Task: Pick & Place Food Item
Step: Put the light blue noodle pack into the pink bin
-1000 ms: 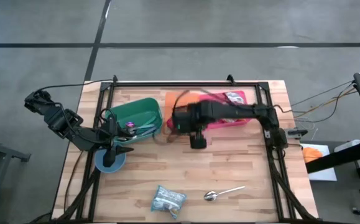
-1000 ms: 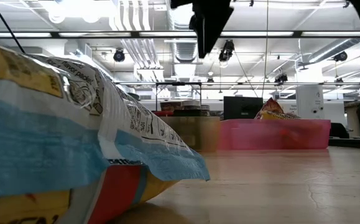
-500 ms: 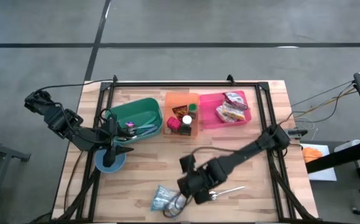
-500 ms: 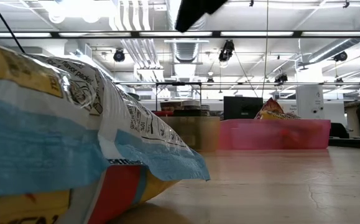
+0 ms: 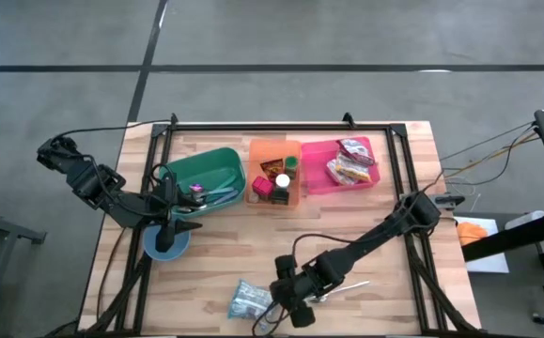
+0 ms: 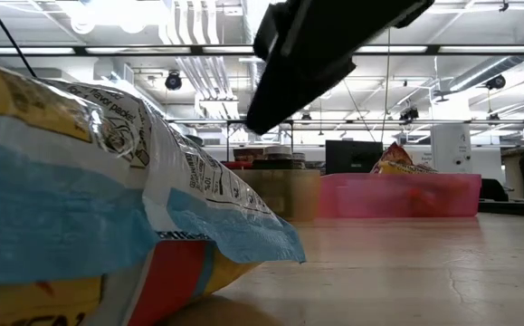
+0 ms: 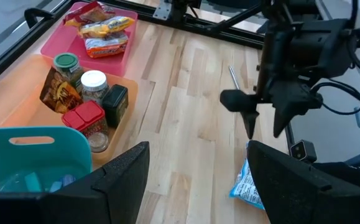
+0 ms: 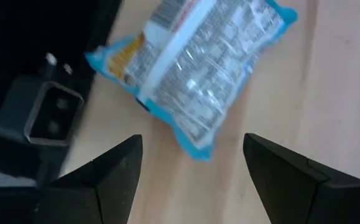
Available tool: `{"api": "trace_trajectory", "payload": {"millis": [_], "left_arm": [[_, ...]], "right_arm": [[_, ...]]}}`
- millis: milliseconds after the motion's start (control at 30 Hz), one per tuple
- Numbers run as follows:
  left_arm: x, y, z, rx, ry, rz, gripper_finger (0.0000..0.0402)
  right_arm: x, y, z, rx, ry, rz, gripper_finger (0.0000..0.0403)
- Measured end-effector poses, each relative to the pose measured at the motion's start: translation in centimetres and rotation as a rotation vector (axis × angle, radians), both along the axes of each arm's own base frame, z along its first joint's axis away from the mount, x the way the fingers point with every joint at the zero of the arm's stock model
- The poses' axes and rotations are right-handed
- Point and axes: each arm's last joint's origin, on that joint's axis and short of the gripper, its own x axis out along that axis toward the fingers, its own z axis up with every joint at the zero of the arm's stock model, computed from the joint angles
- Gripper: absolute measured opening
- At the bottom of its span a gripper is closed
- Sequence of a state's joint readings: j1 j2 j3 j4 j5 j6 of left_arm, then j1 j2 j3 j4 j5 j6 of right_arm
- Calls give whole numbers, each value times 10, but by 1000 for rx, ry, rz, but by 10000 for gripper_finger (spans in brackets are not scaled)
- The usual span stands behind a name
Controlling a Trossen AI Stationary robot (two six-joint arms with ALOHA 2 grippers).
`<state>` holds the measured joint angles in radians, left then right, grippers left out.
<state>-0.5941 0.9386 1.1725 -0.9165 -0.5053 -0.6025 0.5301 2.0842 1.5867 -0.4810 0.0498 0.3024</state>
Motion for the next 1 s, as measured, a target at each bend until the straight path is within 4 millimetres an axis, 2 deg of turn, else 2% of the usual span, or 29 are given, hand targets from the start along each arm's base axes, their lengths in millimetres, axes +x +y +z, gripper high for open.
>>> {"api": "trace_trajectory", "payload": {"millis": [467,800,1000], "left_arm": [[0,0,0,-1,0,0,271],[0,0,0,-3,0,2,271],[0,0,0,-3,-1,2,271]], "right_arm": [[-2,-3,-27,151,-48,-244,276],[-4,-4,-40,191,-52,-282,276],[-3,-3,-56,212,-44,-287,276]]}}
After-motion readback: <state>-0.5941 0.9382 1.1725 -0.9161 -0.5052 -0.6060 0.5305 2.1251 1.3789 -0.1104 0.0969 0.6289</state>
